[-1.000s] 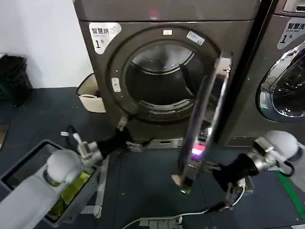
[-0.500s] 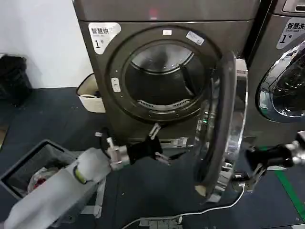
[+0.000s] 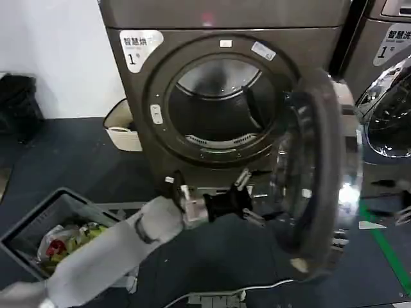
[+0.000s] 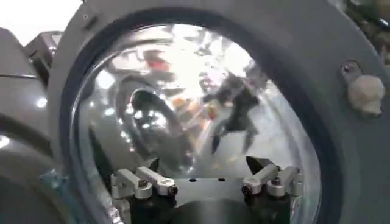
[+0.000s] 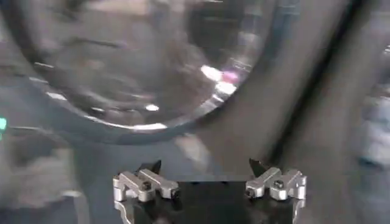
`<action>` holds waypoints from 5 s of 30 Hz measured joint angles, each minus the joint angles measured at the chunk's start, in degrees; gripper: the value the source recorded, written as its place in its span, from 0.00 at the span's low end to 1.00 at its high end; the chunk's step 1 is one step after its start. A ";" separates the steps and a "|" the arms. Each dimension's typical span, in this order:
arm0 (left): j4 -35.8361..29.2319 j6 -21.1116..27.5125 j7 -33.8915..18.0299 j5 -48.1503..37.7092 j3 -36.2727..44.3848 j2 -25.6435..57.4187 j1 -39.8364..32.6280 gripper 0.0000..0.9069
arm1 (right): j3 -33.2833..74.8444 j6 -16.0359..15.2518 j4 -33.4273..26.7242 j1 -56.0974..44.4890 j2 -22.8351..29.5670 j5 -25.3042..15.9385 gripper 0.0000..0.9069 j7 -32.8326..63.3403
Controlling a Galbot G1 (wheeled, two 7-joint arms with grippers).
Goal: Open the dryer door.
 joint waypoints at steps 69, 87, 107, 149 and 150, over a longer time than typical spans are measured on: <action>38.61 -0.30 -17.02 20.22 3.46 -34.58 -10.87 1.00 | 92.53 -10.16 42.62 -64.78 64.01 -15.15 1.00 43.20; 42.92 -0.32 -15.77 19.63 3.43 -34.58 -14.74 1.00 | 92.12 -10.44 44.70 -64.29 65.46 -14.80 1.00 42.84; 33.86 3.60 -14.13 16.27 4.86 -34.58 -12.72 1.00 | 90.44 -12.63 46.16 -63.56 64.81 -15.28 1.00 42.82; -7.07 31.58 -15.73 -23.34 -31.18 33.74 29.77 1.00 | 88.26 -25.03 50.11 -54.98 67.05 -22.85 1.00 45.58; -6.90 32.89 -16.56 -24.91 -31.94 34.41 30.38 1.00 | 88.23 -25.00 49.93 -54.93 67.21 -22.85 1.00 45.58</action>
